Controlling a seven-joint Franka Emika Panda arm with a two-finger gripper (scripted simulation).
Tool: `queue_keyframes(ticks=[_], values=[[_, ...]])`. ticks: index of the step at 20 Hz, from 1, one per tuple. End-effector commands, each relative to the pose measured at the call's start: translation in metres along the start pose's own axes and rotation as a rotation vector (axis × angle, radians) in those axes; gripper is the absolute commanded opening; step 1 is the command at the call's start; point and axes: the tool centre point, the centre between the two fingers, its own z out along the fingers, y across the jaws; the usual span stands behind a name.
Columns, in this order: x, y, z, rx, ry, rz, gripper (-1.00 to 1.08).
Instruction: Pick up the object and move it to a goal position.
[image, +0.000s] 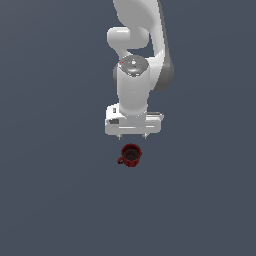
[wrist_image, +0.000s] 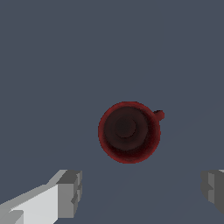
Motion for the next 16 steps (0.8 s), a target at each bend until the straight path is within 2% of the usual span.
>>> queue_keyframes(ticks=[1, 9, 16], values=[[0.0, 0.0, 0.0, 0.0, 0.0, 0.0, 0.68], [-0.001, -0.011, 0.001, -0.003, 0.0, -0.043, 0.68], [0.001, -0.008, 0.004, -0.002, -0.003, -0.063, 0.68]])
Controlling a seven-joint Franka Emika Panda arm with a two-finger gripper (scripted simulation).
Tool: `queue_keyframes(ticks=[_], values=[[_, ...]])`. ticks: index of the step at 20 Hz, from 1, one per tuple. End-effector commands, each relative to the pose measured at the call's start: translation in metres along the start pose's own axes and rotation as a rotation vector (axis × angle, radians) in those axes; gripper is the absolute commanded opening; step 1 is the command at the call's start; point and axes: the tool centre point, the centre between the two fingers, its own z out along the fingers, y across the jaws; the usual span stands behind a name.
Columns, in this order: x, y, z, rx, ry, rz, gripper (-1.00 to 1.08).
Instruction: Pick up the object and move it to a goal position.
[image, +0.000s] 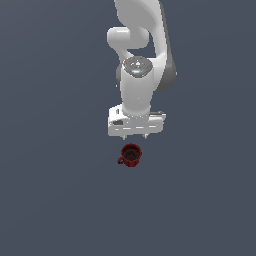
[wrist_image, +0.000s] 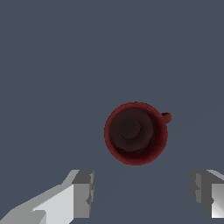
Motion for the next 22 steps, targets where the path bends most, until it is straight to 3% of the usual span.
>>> queue_keyframes(ticks=[1, 22], values=[[0.001, 0.002, 0.002, 0.0, -0.002, -0.015, 0.68], [0.028, 0.044, 0.058, 0.018, -0.035, -0.369, 0.68]])
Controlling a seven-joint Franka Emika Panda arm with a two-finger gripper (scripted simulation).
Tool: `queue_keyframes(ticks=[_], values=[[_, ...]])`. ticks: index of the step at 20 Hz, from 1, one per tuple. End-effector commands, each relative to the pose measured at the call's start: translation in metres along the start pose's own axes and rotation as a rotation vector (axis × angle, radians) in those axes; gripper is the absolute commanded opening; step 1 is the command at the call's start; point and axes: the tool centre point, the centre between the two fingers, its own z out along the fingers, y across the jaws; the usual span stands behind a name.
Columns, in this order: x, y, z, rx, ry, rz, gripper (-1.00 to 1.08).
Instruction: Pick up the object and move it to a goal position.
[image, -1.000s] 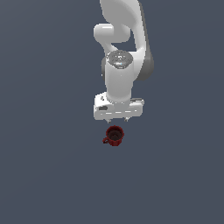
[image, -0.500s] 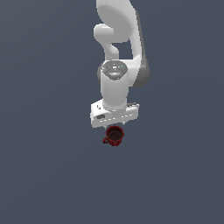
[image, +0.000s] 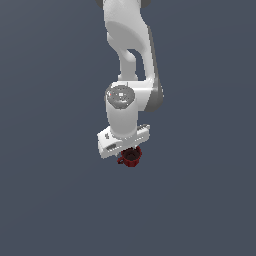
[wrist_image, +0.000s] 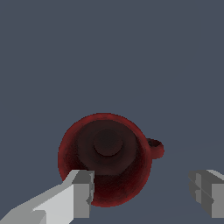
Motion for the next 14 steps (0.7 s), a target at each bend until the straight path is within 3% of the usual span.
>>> queue_keyframes(ticks=[1, 14], values=[[0.001, 0.005, 0.006, 0.003, -0.002, -0.04, 0.68], [0.002, 0.015, 0.018, 0.009, -0.007, -0.106, 0.68]])
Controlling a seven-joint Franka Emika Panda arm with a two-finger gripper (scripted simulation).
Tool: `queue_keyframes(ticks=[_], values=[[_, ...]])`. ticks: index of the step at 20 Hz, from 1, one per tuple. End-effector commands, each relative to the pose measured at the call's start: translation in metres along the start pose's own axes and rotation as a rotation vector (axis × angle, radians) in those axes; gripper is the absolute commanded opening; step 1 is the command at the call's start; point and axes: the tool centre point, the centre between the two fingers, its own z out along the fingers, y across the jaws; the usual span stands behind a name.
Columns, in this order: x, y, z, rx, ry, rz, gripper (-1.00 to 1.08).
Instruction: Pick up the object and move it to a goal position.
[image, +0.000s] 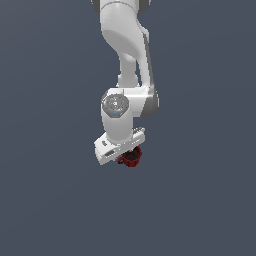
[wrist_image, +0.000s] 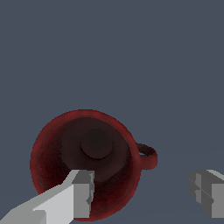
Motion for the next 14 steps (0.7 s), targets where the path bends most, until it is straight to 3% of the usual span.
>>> queue_keyframes(ticks=[1, 11, 12, 14], values=[[0.0, 0.0, 0.001, 0.0, 0.0, 0.0, 0.68], [0.0, 0.0, 0.03, 0.0, 0.0, -0.005, 0.68], [0.0, 0.0, 0.03, 0.0, 0.0, -0.005, -1.0], [0.0, 0.0, 0.03, 0.0, 0.0, -0.005, -1.0]])
